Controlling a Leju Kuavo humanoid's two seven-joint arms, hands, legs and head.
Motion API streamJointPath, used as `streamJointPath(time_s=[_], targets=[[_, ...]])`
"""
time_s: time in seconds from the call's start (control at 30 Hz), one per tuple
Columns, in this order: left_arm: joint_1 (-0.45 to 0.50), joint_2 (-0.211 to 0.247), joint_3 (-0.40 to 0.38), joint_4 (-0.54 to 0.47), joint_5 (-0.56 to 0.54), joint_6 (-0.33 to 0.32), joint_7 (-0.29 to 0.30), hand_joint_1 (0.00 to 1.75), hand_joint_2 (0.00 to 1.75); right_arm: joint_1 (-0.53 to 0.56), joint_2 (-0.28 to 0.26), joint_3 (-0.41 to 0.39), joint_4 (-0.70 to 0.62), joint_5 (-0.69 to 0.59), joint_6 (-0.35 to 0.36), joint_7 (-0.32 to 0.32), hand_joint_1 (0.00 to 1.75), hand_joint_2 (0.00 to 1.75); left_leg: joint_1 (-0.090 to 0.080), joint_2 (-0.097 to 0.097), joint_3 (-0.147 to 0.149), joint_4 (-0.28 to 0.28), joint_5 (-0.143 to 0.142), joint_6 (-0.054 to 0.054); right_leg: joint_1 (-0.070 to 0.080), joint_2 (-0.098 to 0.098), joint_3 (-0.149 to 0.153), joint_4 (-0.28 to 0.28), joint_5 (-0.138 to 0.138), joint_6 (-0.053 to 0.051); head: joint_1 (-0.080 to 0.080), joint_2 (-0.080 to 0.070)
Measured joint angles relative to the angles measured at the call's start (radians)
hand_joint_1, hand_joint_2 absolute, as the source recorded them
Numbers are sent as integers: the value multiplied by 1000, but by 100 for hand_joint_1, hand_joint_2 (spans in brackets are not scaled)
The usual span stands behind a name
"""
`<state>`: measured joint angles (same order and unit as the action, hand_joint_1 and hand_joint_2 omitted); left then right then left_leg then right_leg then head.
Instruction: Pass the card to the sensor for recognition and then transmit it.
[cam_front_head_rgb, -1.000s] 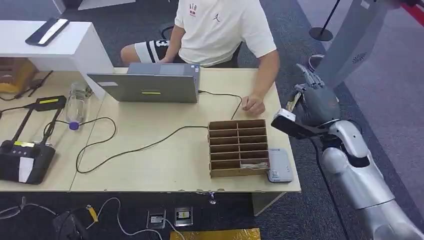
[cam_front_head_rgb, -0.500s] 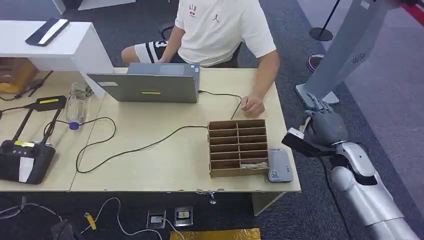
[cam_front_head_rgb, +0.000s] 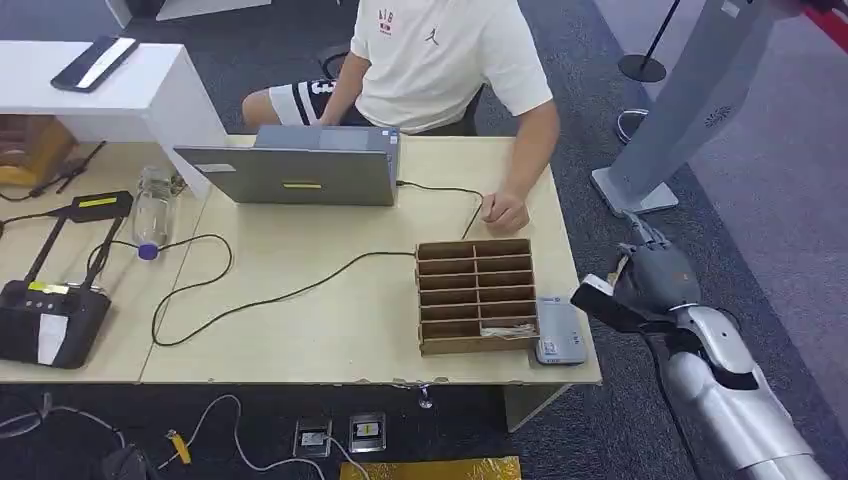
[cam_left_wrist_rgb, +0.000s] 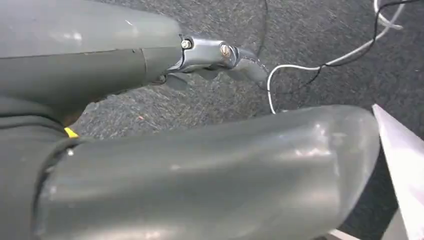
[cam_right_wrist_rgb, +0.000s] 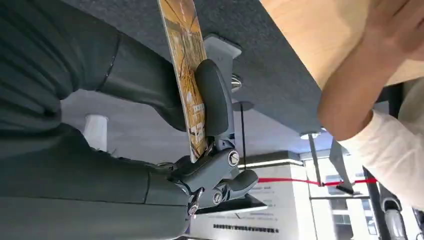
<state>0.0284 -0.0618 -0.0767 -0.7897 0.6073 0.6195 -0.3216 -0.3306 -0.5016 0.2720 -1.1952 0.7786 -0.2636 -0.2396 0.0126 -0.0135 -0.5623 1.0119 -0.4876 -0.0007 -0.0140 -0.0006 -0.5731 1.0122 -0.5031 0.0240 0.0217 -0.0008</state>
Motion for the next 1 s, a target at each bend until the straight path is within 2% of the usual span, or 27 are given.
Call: streamJointPath(time_s=[0.53,1.0], targets=[[-1,0,1,0,2,0,8,0,0,97,32,20,6,-15,8,16,175,175,0,0,0,0,0,0,0,0,0,0,0,0,0,0],[-10,0,1,0,21,0,8,0,0,110,67,61,-29,-19,14,41,175,175,0,0,0,0,0,0,0,0,0,0,0,0,0,0]])
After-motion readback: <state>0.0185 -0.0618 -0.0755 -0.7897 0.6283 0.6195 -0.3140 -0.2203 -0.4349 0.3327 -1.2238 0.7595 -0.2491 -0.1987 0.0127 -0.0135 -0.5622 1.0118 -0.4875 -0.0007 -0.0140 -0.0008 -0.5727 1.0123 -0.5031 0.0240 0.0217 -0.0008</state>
